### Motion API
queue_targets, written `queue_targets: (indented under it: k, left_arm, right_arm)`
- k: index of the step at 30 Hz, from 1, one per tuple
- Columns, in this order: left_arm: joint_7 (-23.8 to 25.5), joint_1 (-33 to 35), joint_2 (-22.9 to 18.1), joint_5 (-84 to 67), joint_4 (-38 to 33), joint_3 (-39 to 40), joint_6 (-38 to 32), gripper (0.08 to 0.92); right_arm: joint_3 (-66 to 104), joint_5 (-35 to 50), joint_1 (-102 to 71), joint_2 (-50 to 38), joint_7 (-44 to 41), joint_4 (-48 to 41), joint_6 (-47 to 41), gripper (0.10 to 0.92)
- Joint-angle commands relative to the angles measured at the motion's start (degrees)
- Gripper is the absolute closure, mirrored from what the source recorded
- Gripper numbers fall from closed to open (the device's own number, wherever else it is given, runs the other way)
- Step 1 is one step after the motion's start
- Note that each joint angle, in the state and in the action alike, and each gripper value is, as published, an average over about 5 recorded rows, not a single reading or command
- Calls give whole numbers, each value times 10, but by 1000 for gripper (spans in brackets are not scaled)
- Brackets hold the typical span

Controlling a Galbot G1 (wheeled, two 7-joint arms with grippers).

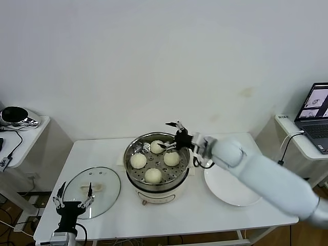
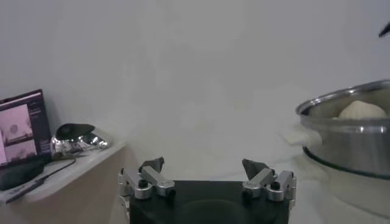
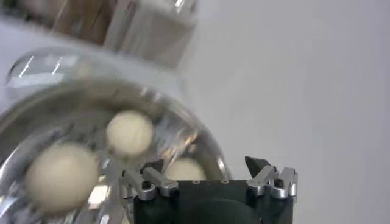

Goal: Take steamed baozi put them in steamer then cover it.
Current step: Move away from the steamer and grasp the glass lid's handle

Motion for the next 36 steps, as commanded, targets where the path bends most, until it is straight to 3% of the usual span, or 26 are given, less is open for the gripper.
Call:
queue_targets:
  k: [1,6,14,29,36]
  left_arm:
    - [-26,7,8,159,65,-23,2,177]
    - [-37,12,51,363,123,-44,9,177]
    - [-53,-8,127,628,195,-48,-38,177]
    - [-14,-139,171,636,276,33,-32,177]
    - [-11,-182,166,633,304,65,-31,177]
  right_arm:
    - [506,-138,-499,148,44,49,235,203]
    - [631,-121,-595,241,34,119,204,203]
    - [728,-95,-653,267,79,149,143,203]
    - [765,-72,-661,287,118,141,152,203]
    - [778,-81,-674,292,121,151,172,203]
